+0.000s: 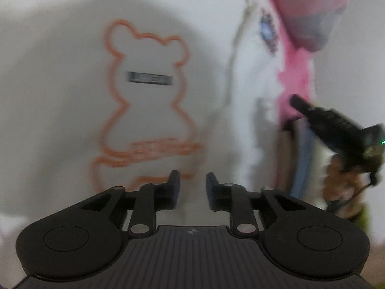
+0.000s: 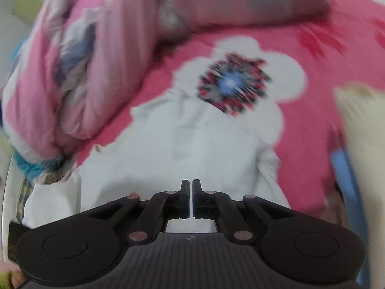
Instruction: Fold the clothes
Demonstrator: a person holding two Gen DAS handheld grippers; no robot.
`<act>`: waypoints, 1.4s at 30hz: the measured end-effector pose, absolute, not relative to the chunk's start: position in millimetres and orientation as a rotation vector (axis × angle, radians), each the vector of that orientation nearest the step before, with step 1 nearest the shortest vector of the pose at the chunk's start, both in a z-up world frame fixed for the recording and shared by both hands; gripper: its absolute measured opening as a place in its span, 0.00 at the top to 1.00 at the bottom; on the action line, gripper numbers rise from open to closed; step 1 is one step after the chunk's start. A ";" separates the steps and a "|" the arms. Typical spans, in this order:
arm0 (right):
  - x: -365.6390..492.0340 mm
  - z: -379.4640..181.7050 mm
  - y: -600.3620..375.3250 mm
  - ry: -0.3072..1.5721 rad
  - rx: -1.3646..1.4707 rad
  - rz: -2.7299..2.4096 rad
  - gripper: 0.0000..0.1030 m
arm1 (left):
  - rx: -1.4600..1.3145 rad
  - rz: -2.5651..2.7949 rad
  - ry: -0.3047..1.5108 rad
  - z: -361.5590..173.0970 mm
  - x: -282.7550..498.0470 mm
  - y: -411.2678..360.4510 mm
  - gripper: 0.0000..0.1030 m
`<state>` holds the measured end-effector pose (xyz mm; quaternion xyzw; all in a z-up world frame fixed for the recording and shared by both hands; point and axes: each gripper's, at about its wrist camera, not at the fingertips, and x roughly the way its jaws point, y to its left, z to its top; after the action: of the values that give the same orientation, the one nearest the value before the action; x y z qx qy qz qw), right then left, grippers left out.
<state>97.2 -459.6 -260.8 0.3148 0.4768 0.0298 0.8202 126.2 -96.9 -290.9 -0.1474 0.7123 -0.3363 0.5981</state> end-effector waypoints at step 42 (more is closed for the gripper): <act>48.0 -234.4 -434.5 0.892 0.905 0.172 1.00 | -0.810 -0.943 1.719 -303.4 79.2 -93.1 0.96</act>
<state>48.0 -434.5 -234.4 0.4222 0.4159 0.0804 0.8014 79.2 -93.1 -303.4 -0.3331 0.7070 -0.3881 0.4883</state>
